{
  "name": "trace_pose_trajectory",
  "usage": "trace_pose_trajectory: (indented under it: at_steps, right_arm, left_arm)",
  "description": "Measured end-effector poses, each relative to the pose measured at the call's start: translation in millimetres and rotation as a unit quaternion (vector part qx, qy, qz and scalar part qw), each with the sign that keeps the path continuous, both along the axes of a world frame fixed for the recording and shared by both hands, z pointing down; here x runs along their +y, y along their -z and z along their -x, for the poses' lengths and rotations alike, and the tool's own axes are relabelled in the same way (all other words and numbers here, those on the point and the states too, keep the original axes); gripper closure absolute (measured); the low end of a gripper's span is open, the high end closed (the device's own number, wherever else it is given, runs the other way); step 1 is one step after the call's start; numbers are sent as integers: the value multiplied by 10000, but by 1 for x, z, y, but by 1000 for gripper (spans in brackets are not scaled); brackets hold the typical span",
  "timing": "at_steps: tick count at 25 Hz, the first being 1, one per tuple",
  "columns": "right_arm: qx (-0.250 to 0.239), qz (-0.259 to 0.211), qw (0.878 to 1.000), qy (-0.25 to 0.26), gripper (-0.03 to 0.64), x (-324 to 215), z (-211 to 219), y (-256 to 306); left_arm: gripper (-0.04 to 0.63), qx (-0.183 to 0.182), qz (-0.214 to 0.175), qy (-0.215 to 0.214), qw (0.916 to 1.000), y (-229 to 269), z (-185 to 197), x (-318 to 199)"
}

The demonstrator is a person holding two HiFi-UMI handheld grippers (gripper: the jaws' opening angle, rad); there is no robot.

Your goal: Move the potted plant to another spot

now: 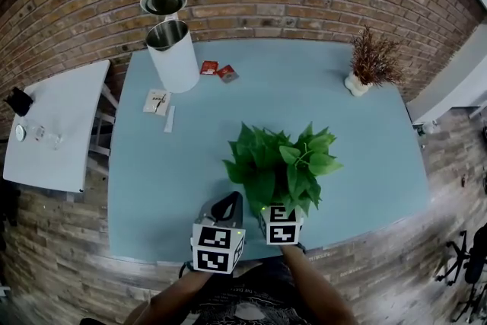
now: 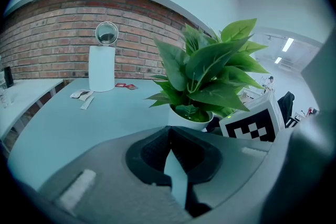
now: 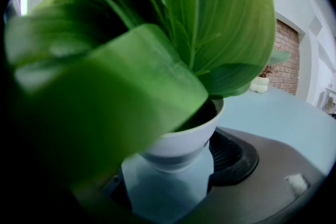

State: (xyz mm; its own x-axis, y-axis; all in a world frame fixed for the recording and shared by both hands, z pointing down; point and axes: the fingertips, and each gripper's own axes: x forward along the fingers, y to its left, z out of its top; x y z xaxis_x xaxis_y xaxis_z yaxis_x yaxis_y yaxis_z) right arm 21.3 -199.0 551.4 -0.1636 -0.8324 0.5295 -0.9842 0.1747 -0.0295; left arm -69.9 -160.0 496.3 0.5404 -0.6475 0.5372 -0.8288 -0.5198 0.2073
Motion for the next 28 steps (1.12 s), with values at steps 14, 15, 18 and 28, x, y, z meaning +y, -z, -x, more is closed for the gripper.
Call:
trace_pose_trajectory:
  at_steps: [14,15,18,28]
  right_arm:
    - [65,81,9999,49,148,1,-20,-10]
    - [66,86,9999,73,147,1,-21,-10]
    - [89,90,9998,127,147,1,-23,-13]
    - [63,54,9996,283,147,0,-36,-17]
  left_arm:
    - [592,77,-9,-114,9999,-5,-28,-1]
    - [592,87,-8,-95,9999,-6,-29,-1]
    - [592,115,-32,-27,9999,-8,-32,-4]
    - [592,49,-139,245,9996,-10,-41,-7]
